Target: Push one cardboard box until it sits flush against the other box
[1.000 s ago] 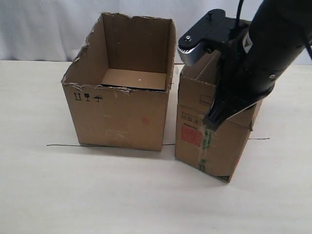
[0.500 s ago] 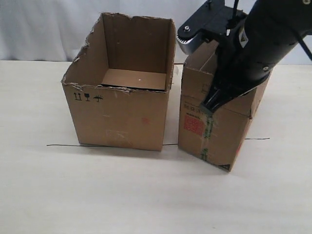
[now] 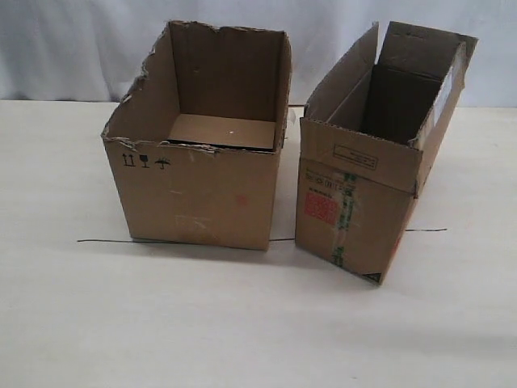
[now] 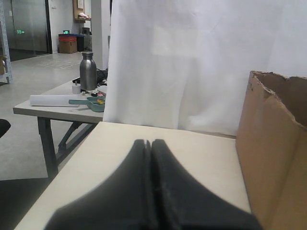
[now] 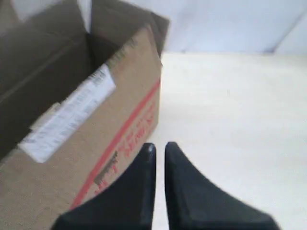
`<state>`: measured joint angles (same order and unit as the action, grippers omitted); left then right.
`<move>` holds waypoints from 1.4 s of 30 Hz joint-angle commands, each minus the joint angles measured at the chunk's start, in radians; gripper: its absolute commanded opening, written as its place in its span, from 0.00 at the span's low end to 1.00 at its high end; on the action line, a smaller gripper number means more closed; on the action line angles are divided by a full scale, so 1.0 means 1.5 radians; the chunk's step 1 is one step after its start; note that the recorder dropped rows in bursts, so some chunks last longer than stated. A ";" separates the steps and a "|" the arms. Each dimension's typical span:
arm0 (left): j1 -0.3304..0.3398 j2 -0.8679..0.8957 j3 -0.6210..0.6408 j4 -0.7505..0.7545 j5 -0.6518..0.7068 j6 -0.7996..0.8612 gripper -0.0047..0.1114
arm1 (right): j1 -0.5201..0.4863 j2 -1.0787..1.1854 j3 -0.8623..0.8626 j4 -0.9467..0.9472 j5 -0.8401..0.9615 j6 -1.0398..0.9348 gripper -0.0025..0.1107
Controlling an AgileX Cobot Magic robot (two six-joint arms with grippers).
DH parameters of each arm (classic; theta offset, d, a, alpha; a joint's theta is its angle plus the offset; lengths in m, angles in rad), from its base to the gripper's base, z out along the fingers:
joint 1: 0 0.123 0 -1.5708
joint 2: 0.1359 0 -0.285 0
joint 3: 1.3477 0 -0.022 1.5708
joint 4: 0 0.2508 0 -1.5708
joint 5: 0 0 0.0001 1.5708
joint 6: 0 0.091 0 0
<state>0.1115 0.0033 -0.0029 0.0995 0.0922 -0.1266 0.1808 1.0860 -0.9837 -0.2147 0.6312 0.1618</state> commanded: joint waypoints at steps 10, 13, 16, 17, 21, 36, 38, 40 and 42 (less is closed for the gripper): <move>-0.005 -0.002 0.002 -0.004 -0.006 -0.001 0.04 | -0.286 0.442 0.134 1.306 -0.047 -1.098 0.07; -0.005 -0.002 0.002 -0.004 -0.006 -0.001 0.04 | -0.284 0.533 0.074 1.306 0.041 -1.087 0.07; -0.005 -0.002 0.002 -0.004 -0.006 -0.001 0.04 | -0.283 0.580 0.031 1.306 0.054 -1.076 0.07; -0.005 -0.002 0.002 -0.004 -0.006 -0.001 0.04 | -0.283 0.592 0.018 1.306 0.056 -1.076 0.07; -0.005 -0.002 0.002 -0.004 -0.006 -0.001 0.04 | -0.283 0.629 -0.029 1.306 0.105 -1.072 0.07; -0.005 -0.002 0.002 -0.004 -0.006 -0.001 0.04 | -0.282 0.733 -0.129 1.306 0.197 -1.043 0.07; -0.005 -0.002 0.002 -0.004 -0.006 -0.001 0.04 | -0.282 0.745 -0.139 1.306 0.202 -1.041 0.07; -0.005 -0.002 0.002 -0.004 -0.006 -0.001 0.04 | -0.276 0.753 -0.144 1.306 0.200 -1.041 0.07; -0.005 -0.002 0.002 -0.004 -0.006 -0.001 0.04 | -0.268 0.759 -0.154 1.306 0.198 -1.041 0.07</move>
<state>0.1115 0.0033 -0.0029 0.0995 0.0922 -0.1266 -0.2389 2.2143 -1.1945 1.7412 0.9120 -1.3977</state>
